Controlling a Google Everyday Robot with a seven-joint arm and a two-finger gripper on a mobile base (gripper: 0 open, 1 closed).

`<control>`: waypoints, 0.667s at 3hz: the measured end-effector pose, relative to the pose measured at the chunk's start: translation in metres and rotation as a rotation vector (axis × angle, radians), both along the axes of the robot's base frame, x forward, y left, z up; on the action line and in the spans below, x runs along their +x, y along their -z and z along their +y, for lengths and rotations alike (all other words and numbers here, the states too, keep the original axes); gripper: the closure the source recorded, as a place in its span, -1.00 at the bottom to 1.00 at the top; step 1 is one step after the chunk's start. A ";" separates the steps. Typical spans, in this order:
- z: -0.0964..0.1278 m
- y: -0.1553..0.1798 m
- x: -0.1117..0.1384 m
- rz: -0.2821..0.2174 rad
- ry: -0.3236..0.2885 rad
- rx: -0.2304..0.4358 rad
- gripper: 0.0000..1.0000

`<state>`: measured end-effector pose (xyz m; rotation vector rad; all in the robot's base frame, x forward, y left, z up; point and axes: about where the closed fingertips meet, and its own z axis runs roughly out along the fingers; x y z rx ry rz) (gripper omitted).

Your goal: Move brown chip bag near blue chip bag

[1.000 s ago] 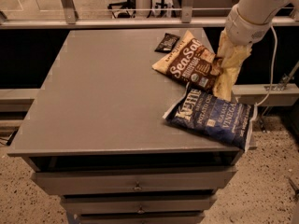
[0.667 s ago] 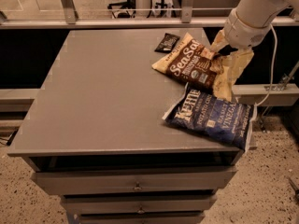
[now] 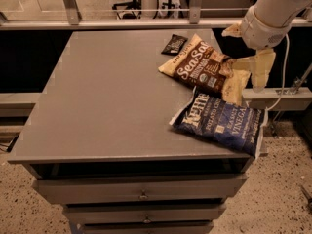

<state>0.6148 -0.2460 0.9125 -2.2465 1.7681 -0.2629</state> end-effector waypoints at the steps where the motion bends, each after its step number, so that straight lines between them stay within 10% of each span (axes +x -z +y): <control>1: -0.037 -0.046 0.006 -0.134 0.168 0.123 -1.00; 2: -0.059 -0.082 0.002 -0.224 0.263 0.230 -1.00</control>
Offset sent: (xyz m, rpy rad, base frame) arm -0.0065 -0.0925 0.1330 0.3574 -0.3374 -0.3808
